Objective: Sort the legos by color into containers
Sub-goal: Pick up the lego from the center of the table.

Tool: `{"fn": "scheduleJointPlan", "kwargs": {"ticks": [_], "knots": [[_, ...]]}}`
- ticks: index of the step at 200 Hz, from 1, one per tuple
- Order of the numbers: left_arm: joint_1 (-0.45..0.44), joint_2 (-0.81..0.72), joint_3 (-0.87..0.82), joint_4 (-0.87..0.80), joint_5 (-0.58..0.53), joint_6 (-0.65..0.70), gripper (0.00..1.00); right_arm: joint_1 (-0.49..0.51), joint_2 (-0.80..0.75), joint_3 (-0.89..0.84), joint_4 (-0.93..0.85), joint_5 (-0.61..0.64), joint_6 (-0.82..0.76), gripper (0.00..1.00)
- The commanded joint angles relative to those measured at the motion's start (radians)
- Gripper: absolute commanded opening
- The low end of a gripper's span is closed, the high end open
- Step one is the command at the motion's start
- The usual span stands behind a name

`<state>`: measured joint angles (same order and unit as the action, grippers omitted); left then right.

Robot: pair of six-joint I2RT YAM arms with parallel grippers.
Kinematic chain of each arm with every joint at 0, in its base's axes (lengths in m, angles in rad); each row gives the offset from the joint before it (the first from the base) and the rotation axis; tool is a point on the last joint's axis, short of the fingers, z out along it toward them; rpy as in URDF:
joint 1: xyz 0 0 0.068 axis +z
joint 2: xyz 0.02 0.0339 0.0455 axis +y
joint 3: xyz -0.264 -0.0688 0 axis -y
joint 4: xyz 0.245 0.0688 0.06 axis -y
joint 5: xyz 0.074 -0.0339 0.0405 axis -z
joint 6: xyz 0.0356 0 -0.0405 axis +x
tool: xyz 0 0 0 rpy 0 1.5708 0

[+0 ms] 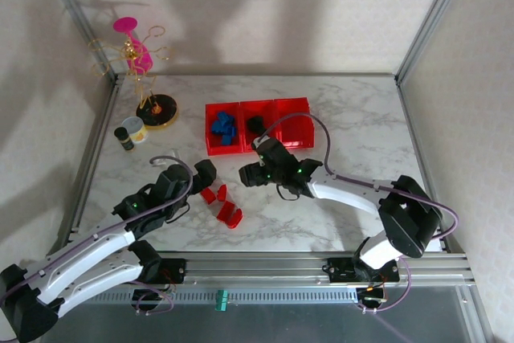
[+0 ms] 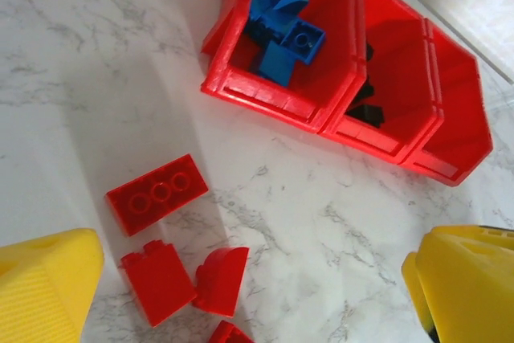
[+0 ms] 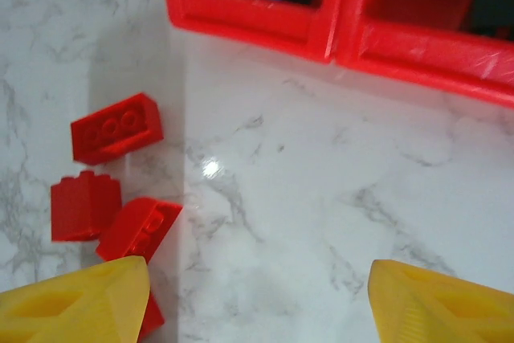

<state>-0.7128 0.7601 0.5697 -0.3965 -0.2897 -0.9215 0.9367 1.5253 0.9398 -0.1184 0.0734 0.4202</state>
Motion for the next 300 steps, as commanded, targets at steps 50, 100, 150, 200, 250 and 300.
{"fn": "scheduleJointPlan", "kwargs": {"ticks": [50,100,150,200,250,300], "knots": [[-0.006,-0.084,-0.027,-0.107,-0.077,-0.071,1.00,0.108,0.104,-0.033,0.068,-0.004,0.042,0.75],[-0.006,-0.102,-0.038,-0.123,-0.091,-0.084,1.00,0.132,0.165,-0.024,0.086,0.009,0.033,0.78],[-0.005,-0.110,-0.042,-0.130,-0.109,-0.078,1.00,0.148,0.187,0.007,0.111,-0.019,0.007,0.79],[-0.006,-0.115,-0.036,-0.135,-0.124,-0.076,1.00,0.154,0.261,0.098,0.121,-0.050,0.037,0.80],[-0.004,-0.115,-0.029,-0.141,-0.127,-0.070,1.00,0.153,0.382,0.193,0.103,-0.026,0.074,0.76],[-0.002,-0.110,-0.031,-0.127,-0.119,-0.065,1.00,0.153,0.426,0.232,0.047,0.007,0.080,0.61]]}}
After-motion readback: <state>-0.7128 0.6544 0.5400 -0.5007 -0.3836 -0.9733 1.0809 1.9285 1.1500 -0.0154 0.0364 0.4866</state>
